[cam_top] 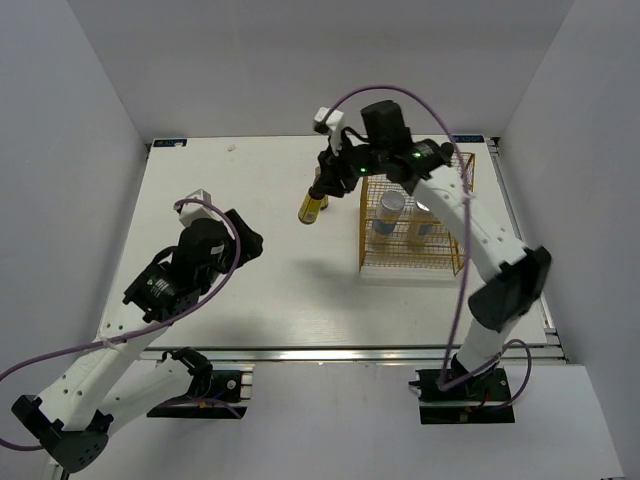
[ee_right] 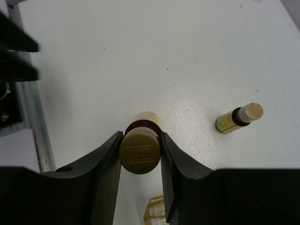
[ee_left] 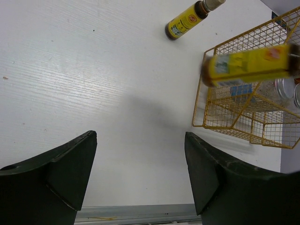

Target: Organize the condiment bottles

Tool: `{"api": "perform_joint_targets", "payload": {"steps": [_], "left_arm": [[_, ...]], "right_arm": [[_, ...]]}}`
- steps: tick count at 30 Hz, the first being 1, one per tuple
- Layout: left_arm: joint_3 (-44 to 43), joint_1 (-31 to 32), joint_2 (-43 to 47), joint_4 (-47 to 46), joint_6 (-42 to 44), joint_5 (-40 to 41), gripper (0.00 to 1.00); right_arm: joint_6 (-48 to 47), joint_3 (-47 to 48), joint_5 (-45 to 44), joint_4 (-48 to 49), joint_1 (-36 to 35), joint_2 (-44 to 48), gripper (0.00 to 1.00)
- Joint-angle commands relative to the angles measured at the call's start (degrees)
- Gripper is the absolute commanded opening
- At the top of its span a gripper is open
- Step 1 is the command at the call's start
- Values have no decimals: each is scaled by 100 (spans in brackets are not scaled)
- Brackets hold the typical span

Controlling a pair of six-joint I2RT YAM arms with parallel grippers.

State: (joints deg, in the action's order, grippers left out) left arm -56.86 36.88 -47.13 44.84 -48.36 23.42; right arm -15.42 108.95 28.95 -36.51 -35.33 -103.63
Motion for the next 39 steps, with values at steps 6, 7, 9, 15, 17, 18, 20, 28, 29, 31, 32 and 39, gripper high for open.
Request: {"api": "perform_joint_targets", "payload": {"steps": [6,7,9,15,17,18,20,28,29,31,32,39], "left_arm": [[-18,-6,-454,-643,652,-144,87],[-9,3,-489,-765,687,-206,87],[17,3,-630,-950,775,-276,88],[-35,3,-1043,-1276,1056,-593,88],[-132,3,-1157,-1320,1179,-672,88],[-167,3,-1253,-1329,1214,-698,88],[-220,3,-1324,-1337,1311,-742,88],[-124,3,-1185,-1355,1268,-813,89],[-80,3,-1149,-1364,1224,-821,88],[-18,3,-1079,-1373,1171,-830,88],[-9,3,-1061,-1373,1145,-839,88],[52,3,-973,-1329,1039,-848,89]], "right_arm": [[-427,-970,682,-752,693,2406,0],[-409,-1250,673,-787,886,2601,0],[-392,-1542,525,-831,1036,3118,0],[-400,-2623,-652,-1016,1520,4017,0],[-374,-2860,-1038,-919,1748,4166,0],[-374,-2931,-1110,-884,1819,4193,0],[-322,-3010,-1233,-779,2012,4237,0],[-251,-3458,-1603,-410,2495,4211,0],[-251,-3503,-1577,-357,2540,4194,0],[-251,-3555,-1498,-243,2680,4159,0],[-242,-3556,-1428,-208,2707,4097,0],[-207,-3617,-1251,100,3049,3816,0]]}}
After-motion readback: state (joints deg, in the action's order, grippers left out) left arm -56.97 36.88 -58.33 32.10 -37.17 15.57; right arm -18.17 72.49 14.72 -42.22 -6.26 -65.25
